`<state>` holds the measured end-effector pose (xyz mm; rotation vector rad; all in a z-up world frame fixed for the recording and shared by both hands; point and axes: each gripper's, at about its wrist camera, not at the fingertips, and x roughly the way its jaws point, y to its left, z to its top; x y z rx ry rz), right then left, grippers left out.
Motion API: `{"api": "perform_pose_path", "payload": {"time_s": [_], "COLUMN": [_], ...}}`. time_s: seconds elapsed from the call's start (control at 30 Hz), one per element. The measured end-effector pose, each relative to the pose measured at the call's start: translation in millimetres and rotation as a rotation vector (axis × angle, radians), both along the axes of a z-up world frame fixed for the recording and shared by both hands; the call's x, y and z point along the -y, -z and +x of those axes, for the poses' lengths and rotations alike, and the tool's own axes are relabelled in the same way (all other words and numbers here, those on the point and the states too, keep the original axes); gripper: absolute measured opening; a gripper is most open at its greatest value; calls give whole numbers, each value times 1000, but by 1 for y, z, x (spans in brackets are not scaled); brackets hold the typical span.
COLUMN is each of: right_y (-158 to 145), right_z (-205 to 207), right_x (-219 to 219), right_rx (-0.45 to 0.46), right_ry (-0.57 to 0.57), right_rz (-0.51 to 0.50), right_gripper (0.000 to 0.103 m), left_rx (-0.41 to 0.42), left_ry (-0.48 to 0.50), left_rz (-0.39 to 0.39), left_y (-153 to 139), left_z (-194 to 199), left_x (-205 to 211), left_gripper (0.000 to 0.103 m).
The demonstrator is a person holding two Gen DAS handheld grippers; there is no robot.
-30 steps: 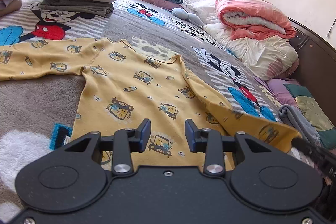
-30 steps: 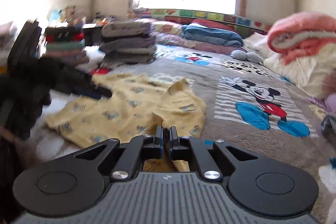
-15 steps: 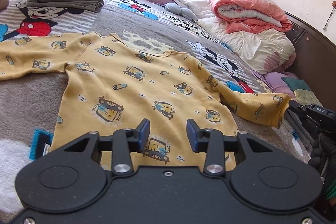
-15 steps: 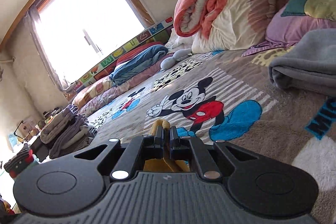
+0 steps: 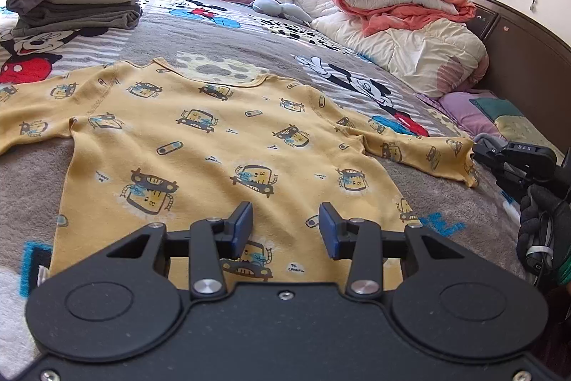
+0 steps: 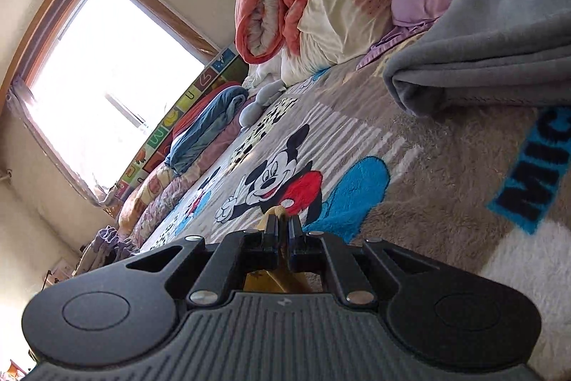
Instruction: Fold clothes
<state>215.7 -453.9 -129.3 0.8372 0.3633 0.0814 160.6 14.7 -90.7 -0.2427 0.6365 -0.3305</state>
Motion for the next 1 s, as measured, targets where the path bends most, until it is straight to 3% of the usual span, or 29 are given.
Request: {"api": "perform_pose_path", "payload": {"time_s": [0.2,0.33,0.43,0.67,0.83,0.93,1.0], "right_y": [8,-3,-9,18,21,13,13], "right_z": [19,26,24,29,26,21,20], "right_x": [2,-1,8,20,25,20,21], "right_rx": [-46,-14,11,-91,-88,-85,-77], "right_ry": [-43,-83,-44,-58,-68,-88,-94], "right_rz": [39,-5,-9,81,136,86,87], "right_gripper": [7,7,7,8,31,47,50], "left_rx": [11,23,27,20,37,59,96], "left_ry": [23,69,100,60,23,125,235], "left_rz": [35,52,100,93,77,96,182], "left_y": [-8,-13,-12,-33,-55,-59,-55], "left_z": [-2,-7,-10,9,37,42,42], "left_x": [14,31,46,54,70,113,158], "left_gripper": [39,39,39,39,39,39,39]}}
